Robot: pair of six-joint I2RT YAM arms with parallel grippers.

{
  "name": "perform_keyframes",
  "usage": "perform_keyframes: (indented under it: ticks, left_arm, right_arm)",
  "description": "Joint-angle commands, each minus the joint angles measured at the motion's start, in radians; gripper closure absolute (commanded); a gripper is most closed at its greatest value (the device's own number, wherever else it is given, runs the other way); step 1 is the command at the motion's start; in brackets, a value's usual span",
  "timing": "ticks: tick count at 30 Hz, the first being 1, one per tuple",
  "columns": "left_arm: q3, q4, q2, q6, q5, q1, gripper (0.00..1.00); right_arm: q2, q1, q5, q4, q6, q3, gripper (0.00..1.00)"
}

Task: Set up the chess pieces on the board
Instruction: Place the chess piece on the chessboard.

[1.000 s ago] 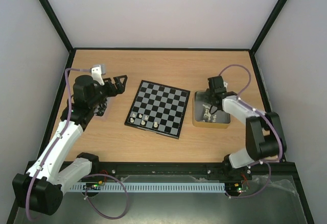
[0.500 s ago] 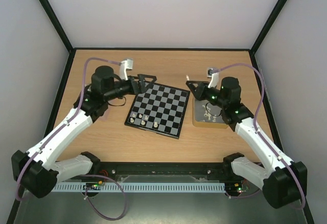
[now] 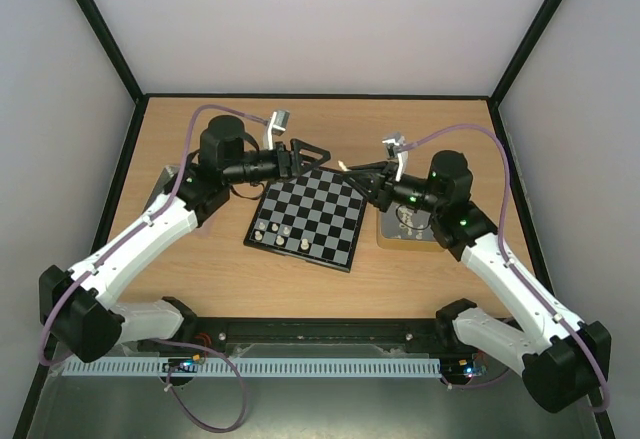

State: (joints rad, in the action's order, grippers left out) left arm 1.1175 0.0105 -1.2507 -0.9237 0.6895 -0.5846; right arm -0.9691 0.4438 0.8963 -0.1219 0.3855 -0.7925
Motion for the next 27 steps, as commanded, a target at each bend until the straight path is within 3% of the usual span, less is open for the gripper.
perform_keyframes:
  ticks: [1,11,20,27]
  left_arm:
    - [0.045,0.004,-0.022,0.010,0.080,-0.021,0.31]
    - [0.114,-0.082,-0.108,0.092,0.093,-0.061,0.56]
    - [0.133,-0.154,-0.132,0.145,0.059,-0.061,0.57]
    - [0.142,-0.190,-0.132,0.179,0.055,-0.061,0.81]
  right_arm:
    - [-0.019,0.014,0.047,0.042,-0.057,-0.036,0.82]
    - [-0.043,0.027,0.053,0.078,-0.082,-0.046,0.82]
    - [-0.057,0.029,0.037,0.089,-0.087,-0.051,0.82]
    - [-0.074,0.029,0.027,0.094,-0.082,-0.055,0.82]
